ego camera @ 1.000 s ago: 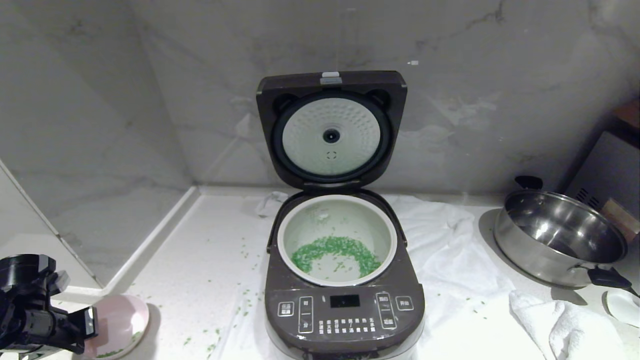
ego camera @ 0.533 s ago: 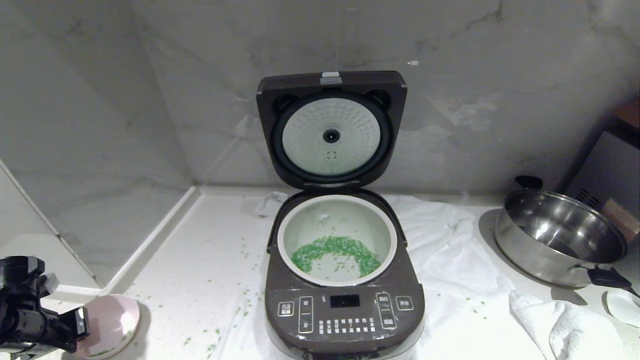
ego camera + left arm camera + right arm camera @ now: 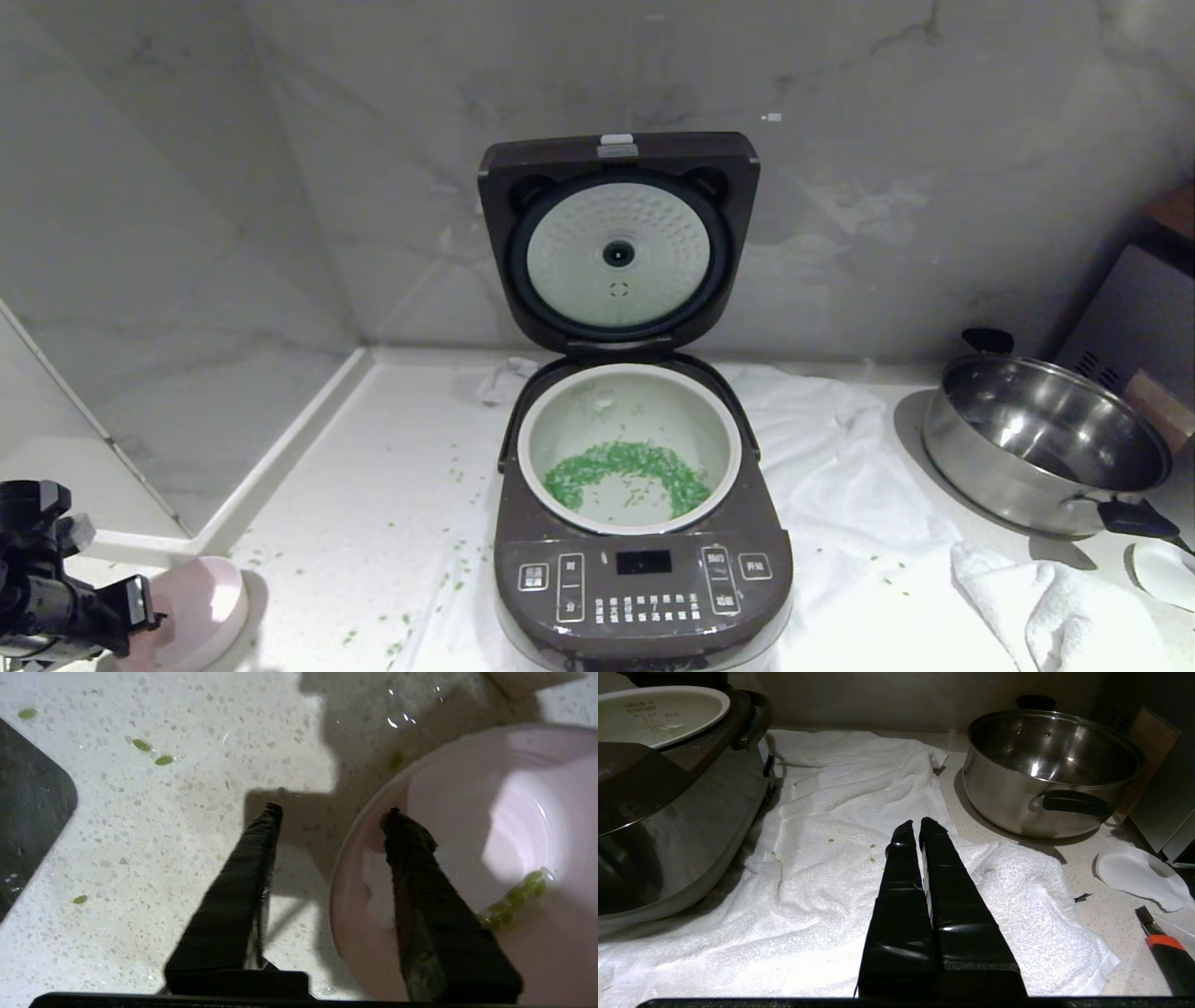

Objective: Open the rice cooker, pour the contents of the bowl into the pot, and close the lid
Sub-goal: Place the bowl on the table, then turn on the tap

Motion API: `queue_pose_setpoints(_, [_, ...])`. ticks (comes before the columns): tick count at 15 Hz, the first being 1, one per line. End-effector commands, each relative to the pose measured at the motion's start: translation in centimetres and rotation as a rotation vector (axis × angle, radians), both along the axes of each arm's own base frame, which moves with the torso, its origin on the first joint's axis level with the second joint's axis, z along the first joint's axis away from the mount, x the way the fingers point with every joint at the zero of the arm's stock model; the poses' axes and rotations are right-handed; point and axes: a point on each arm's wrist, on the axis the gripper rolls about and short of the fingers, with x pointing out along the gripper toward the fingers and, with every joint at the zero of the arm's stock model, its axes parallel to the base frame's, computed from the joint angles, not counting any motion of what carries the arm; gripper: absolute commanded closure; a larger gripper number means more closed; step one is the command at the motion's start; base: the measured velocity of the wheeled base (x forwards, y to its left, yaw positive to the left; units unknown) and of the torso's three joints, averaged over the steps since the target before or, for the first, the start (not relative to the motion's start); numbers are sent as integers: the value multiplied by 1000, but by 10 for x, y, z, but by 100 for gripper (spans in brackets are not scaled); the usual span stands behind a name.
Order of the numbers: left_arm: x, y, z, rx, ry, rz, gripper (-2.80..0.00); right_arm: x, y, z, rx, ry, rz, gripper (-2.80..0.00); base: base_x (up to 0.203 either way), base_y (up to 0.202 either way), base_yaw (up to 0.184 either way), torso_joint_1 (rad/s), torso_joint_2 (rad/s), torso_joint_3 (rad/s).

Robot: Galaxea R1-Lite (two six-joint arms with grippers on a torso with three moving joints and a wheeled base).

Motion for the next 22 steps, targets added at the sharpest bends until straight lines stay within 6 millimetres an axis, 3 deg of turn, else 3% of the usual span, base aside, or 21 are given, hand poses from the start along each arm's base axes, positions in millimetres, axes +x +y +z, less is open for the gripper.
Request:
queue_pose_setpoints(1, [3,4,10,25,-41,9,-280,0,0,0,0,2,-1,0,0,0,0,0,0,0])
queue_pose_setpoints(4, [5,2,37,57,-94,-5,-280,0,0,0,-2,2,0,0,0,0,0,0,0,0])
queue_pose_setpoints(7, [5,-2,81,38,-109,-34,-280,0,0,0,0,2,-1,0,0,0,0,0,0,0])
queue_pose_setpoints(10, [-20,-25,124,-28,-203,-263,-280,0,0,0,0,2,1,0,0,0,0,0,0,0])
queue_pose_setpoints(13, [-42,-61,155,-32,-317,-473,-280,0,0,0,1,2,1,0,0,0,0,0,0,0])
queue_pose_setpoints(16, [-67,-90,177,-94,-497,-685,-280,0,0,0,7,1,1,0,0,0,0,0,0,0])
queue_pose_setpoints(22, [-115,-150,192,-169,-686,-1103,-280,0,0,0,13,2,-1,0,0,0,0,0,0,0])
